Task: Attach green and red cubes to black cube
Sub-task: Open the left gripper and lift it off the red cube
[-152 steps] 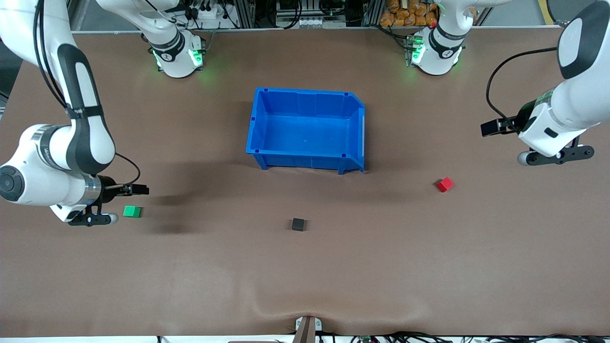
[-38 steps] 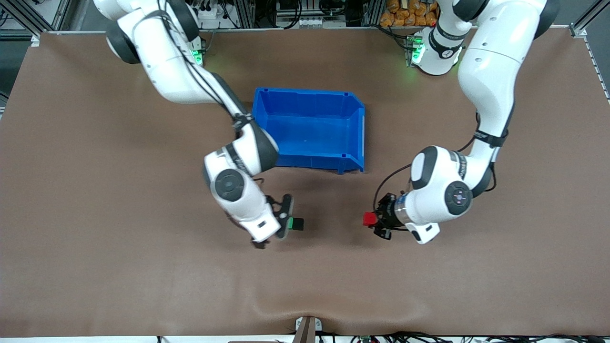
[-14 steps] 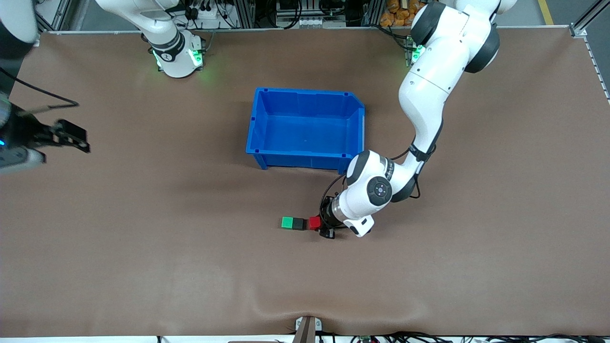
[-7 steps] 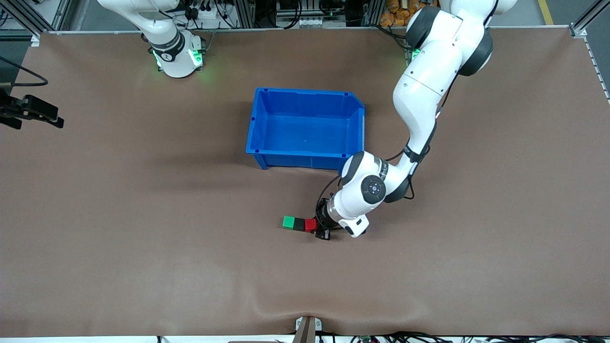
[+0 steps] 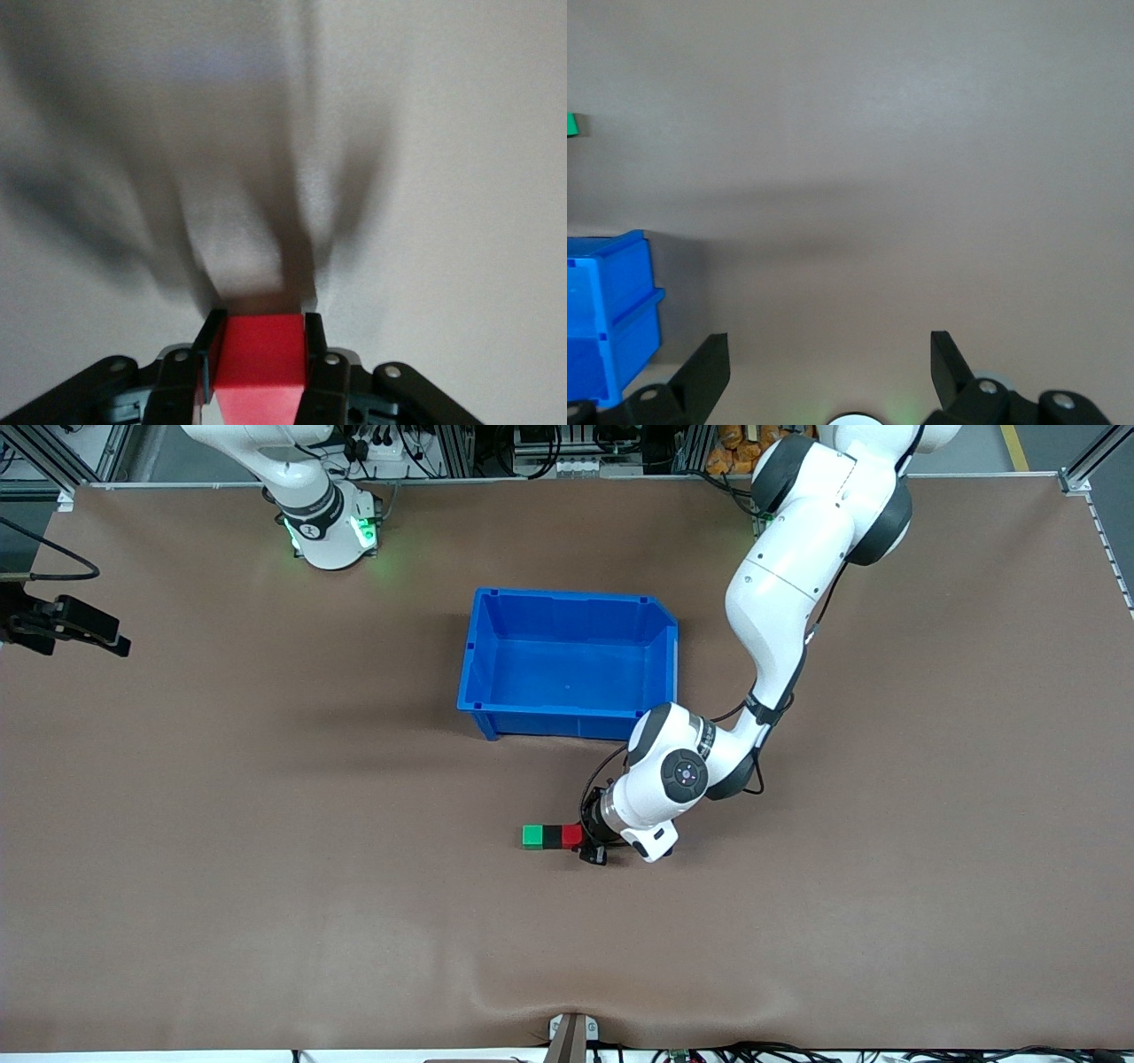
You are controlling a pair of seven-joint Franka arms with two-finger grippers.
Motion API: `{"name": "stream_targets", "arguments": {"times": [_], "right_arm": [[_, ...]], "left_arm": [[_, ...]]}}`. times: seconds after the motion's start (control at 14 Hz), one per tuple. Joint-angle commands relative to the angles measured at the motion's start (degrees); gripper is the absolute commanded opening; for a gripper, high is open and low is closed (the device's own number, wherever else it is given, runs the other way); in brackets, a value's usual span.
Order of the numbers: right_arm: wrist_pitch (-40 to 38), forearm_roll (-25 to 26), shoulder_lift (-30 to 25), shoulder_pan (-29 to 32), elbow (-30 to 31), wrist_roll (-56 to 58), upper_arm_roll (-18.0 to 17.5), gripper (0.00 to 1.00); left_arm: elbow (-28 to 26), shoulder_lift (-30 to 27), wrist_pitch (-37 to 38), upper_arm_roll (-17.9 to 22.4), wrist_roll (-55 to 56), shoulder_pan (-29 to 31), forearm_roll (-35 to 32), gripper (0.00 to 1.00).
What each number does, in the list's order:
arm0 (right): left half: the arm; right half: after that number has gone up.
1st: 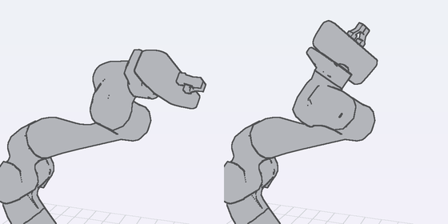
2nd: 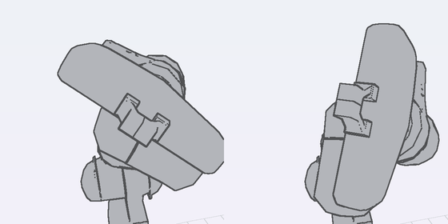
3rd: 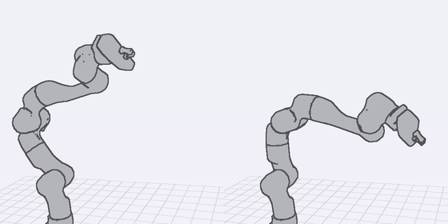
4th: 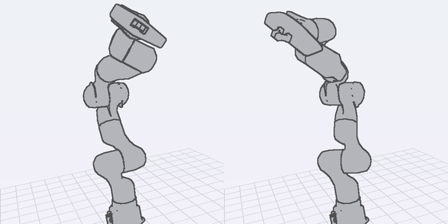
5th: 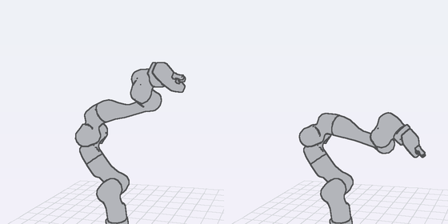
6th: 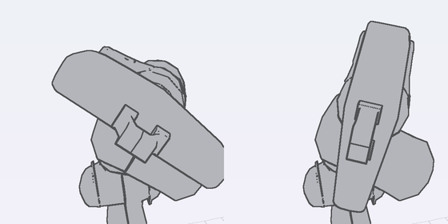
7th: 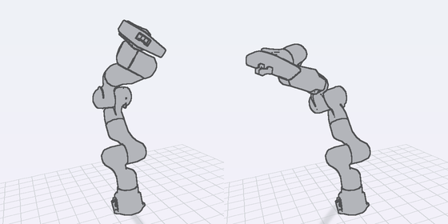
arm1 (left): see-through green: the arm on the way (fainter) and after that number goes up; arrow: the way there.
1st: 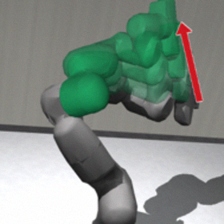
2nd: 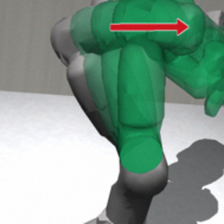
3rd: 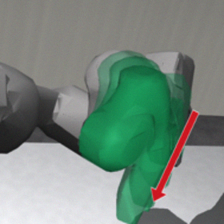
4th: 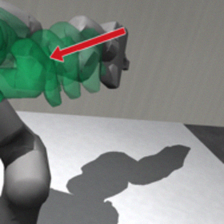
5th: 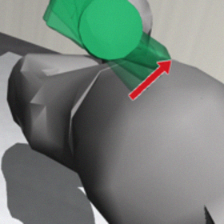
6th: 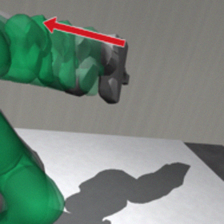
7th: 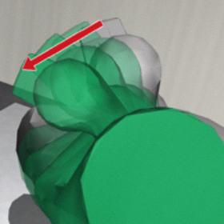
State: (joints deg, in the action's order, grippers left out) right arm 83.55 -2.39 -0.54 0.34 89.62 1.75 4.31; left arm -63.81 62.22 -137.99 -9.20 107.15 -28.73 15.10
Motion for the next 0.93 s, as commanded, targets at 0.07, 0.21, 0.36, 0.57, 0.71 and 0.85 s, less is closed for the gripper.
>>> {"name": "stream_targets", "arguments": {"times": [0.07,0.21,0.36,0.57,0.71,0.85], "right_arm": [[-1.02,-1.48,-1.48,0.71,1.08,-0.44,-0.27,1.0],[-0.59,-0.69,-1.31,0.28,0.73,-0.35,-0.36,1.0],[0.64,-0.6,-0.61,-0.16,-1.11,-0.61,-0.53,1.0],[1.53,-1.04,-0.26,-0.16,-1.38,-0.79,-0.62,1.0],[1.44,-1.21,-0.17,-0.25,-1.29,-0.96,-0.8,1.0],[1.7,-0.87,0.79,-2.09,-1.47,-0.96,-0.71,1.0]], "left_arm": [[0.97,-0.43,4.21,1.03,-0.1,-0.98,0.2,0.05],[0.97,-0.61,4.22,0.85,-0.36,-0.98,-0.76,0.21],[1.06,-0.61,3.52,0.94,-0.62,-0.98,-0.77,0.49],[1.06,-2.44,3.69,1.11,-2.29,-0.8,-1.03,1.0],[0.97,-4.55,4.22,1.47,-3.96,-0.19,-4.09,1.0],[1.06,-5.61,4.22,1.29,-6.5,0.25,-8.4,1.0]]}}
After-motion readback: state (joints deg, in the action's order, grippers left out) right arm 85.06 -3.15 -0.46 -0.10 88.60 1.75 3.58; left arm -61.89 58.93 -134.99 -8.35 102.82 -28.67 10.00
